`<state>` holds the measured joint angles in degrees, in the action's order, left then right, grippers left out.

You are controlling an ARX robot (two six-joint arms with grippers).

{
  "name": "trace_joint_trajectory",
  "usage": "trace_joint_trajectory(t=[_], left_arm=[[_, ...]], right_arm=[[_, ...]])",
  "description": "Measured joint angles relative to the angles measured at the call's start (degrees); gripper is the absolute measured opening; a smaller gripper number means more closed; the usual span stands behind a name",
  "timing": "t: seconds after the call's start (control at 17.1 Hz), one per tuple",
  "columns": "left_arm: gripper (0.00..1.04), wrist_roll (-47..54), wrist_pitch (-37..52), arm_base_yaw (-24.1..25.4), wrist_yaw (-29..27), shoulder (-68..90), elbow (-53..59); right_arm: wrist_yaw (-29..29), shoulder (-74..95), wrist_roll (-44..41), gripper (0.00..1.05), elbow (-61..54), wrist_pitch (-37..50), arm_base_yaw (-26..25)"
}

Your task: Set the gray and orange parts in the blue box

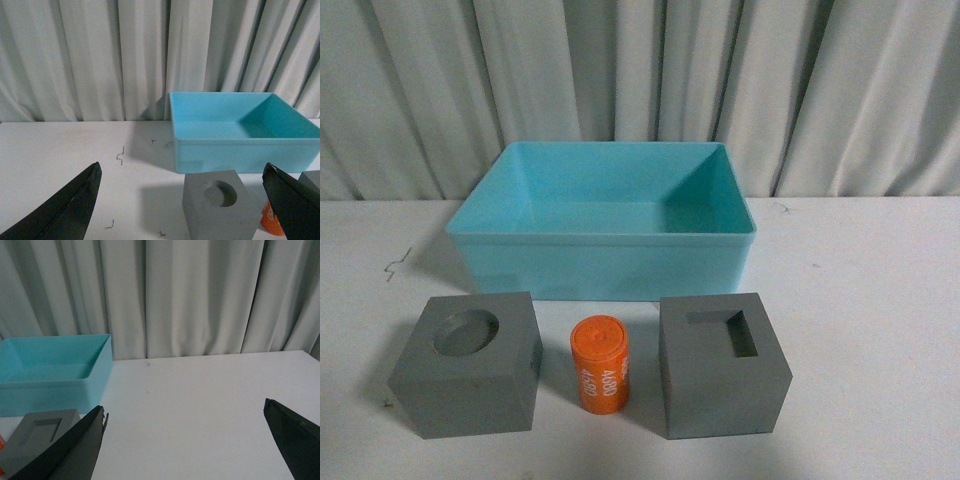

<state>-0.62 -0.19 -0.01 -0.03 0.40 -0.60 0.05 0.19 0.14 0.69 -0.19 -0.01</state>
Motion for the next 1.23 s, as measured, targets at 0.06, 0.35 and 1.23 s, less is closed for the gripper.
trace_joint_trajectory(t=[0.06,0.35,1.23], left_arm=[[0.98,0.0,0.0,0.0,0.0,0.0,0.0],[0.98,0.0,0.0,0.0,0.0,0.0,0.0],[0.98,0.0,0.0,0.0,0.0,0.0,0.0]], right_arm=[[0.0,0.0,0.0,0.98,0.0,0.0,0.0],[0.0,0.0,0.0,0.98,0.0,0.0,0.0],[0.0,0.0,0.0,0.98,0.0,0.0,0.0]])
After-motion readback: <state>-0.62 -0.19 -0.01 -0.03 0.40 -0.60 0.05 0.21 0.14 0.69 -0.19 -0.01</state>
